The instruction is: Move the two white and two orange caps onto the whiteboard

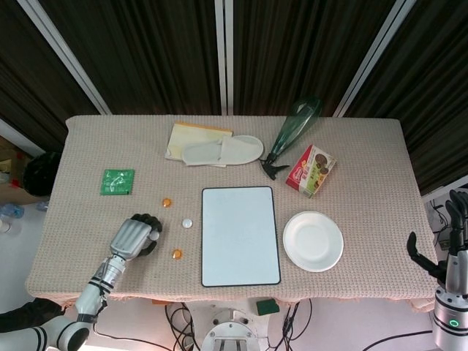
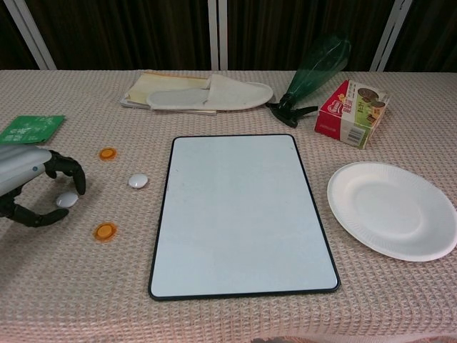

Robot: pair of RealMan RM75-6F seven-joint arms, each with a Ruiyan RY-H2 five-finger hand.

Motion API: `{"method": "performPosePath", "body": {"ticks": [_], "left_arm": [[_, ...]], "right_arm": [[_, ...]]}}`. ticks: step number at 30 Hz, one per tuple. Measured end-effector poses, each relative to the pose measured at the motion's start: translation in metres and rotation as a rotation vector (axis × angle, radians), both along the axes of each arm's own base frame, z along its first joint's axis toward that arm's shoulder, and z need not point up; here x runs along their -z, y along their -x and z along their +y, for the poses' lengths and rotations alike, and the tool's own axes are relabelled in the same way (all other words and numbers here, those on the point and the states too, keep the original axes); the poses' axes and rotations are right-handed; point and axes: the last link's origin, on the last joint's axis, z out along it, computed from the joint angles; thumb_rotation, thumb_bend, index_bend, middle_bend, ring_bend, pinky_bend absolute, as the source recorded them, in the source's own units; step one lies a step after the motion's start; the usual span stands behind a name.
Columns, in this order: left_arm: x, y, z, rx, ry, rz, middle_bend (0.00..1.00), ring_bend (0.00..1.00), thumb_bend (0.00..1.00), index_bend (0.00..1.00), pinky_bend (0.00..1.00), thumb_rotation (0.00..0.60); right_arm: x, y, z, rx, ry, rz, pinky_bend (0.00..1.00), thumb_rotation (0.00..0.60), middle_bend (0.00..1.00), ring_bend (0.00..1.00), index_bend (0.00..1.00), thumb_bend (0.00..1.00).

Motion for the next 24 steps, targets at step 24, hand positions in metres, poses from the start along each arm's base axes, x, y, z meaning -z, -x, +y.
{"method": "performPosePath", "body": {"ticks": [24], "left_arm": [[-0.002, -0.0045, 0.004, 0.02, -0.076, 0.055, 0.4, 0.28, 0.32, 0.54, 0.39, 0.6]], "right_arm": [[0.0005, 0.0019, 0.0001, 0.003, -0.009, -0.002, 0.0, 0.6, 0.01, 0.0, 0.02, 0.48]]}}
